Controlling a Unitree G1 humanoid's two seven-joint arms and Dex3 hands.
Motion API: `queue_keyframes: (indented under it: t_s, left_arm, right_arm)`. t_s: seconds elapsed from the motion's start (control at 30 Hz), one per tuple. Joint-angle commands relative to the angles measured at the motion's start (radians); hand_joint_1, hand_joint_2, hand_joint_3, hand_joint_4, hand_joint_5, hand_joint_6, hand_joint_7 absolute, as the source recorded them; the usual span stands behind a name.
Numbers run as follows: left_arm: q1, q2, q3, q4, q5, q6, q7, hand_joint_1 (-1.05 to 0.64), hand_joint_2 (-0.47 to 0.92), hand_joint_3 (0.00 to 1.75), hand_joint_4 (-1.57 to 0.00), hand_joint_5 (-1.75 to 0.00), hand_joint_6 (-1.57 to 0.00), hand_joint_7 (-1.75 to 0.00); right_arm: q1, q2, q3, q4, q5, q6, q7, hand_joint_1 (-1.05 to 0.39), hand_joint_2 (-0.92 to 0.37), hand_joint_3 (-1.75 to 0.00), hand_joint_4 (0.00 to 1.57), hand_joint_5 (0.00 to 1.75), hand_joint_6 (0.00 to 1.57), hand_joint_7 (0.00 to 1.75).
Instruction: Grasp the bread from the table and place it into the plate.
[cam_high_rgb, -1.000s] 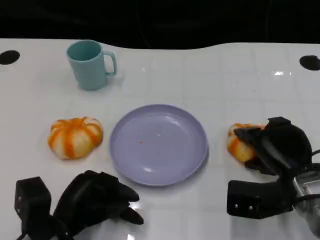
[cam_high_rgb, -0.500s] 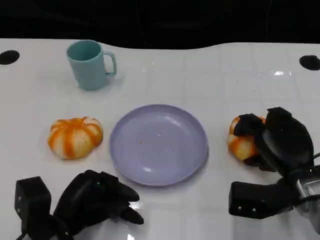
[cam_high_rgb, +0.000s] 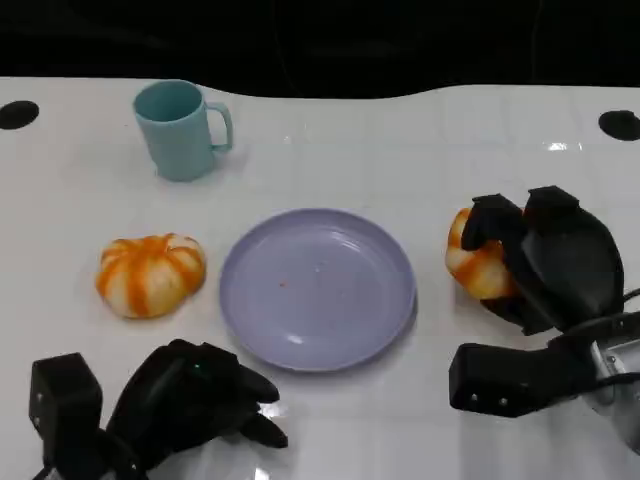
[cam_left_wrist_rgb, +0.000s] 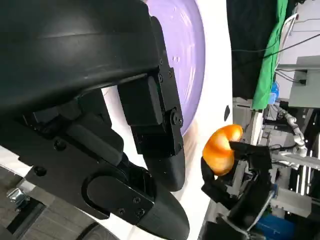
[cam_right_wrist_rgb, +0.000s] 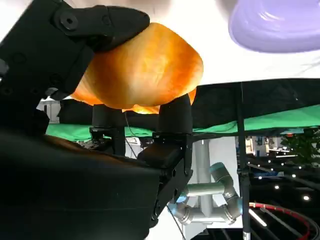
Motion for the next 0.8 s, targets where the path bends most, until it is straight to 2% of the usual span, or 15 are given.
queue_keyframes:
  t_s: [0.03,0.2,0.43,0.6,0.8]
  left_arm:
    - [0.014,0.015,0.007,0.0,0.0,-0.002,0.0,-1.05,0.76,0.0,-1.57,-0.24,-1.57,-0.03]
    - [0.018,0.016,0.006,-0.004,-0.002,0.0,-0.003,-1.05,0.76,0.0,-1.57,-0.23,-1.57,-0.03]
    - [0.022,0.019,0.003,-0.007,0.004,-0.004,0.001,-1.05,0.77,0.0,-1.57,-0.24,-1.57,-0.03]
    - [0.023,0.018,0.003,-0.009,0.0,0.004,-0.005,-1.05,0.76,0.0,-1.57,-0.24,-1.57,-0.03]
    - [0.025,0.018,0.0,-0.008,0.004,-0.004,-0.003,-1.05,0.76,0.0,-1.57,-0.24,-1.57,-0.02]
  right_arm:
    - [-0.008,-0.014,-0.027,-0.047,0.033,-0.012,0.01,-0.17,-0.31,-1.21,0.94,1.75,0.71,1.75]
    - [-0.003,-0.014,-0.038,-0.092,0.046,-0.03,0.013,-0.16,-0.29,-1.25,0.97,1.75,0.75,1.75]
    - [-0.014,0.018,-0.034,-0.161,0.082,-0.113,0.053,-0.2,-0.26,-1.42,1.01,1.75,0.78,1.73]
    - [-0.025,0.059,-0.022,-0.204,0.091,-0.116,0.131,-0.21,-0.26,-1.43,1.0,1.75,0.79,1.69]
    - [-0.063,0.108,0.0,-0.182,0.086,-0.132,0.182,-0.18,-0.28,-1.42,0.99,1.75,0.78,1.7]
